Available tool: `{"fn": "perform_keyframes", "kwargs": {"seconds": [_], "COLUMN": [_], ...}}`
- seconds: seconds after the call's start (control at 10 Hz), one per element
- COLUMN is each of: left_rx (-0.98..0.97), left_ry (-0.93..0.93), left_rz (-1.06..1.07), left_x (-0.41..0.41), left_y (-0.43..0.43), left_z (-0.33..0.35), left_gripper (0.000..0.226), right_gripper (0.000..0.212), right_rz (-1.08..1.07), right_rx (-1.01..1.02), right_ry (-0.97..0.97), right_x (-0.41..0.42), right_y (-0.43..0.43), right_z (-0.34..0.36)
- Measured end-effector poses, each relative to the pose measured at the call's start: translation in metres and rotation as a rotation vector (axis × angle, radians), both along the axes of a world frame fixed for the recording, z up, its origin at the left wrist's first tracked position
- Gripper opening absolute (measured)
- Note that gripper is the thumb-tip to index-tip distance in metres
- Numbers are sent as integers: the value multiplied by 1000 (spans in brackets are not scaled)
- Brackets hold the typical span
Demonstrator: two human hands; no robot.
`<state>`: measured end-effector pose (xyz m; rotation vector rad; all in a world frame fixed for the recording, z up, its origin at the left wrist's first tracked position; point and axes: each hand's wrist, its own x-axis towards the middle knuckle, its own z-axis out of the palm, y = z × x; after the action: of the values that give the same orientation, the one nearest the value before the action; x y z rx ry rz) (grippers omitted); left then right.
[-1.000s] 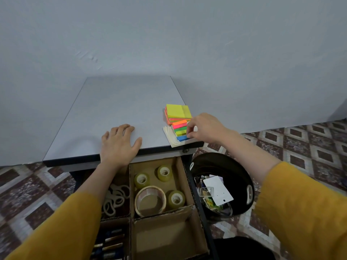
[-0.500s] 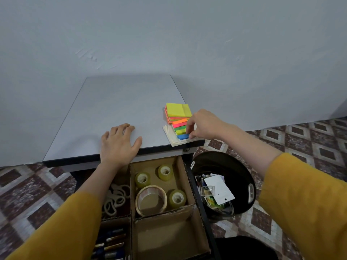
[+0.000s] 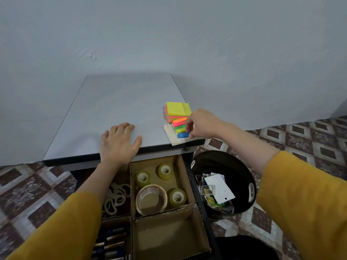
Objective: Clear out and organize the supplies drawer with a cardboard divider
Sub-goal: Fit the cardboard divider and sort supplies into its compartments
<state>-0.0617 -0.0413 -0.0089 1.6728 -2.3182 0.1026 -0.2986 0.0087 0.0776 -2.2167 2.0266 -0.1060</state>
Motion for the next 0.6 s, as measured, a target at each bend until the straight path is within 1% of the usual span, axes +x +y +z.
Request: {"fn": "perform_keyframes", "kwargs": {"seconds": [0.2,0.4,0.6], "left_rx": [-8,-1,-6], "left_ry": [17,15,26], "left_rz": [-8,-9,-12], "left_x": [0,0,0], "left_y": [1,1,1], "left_z": [0,1,1], "left_gripper": [68,69,69], "right_gripper": [15,18,17], "right_rz": [4,-6,-27], "right_rx": [-43,-24,-22], "right_ry": [1,-79,-132], "right_x": [-2,-2,-2], "right_y": [5,4,5], "right_z": [-4,-6,-8]}}
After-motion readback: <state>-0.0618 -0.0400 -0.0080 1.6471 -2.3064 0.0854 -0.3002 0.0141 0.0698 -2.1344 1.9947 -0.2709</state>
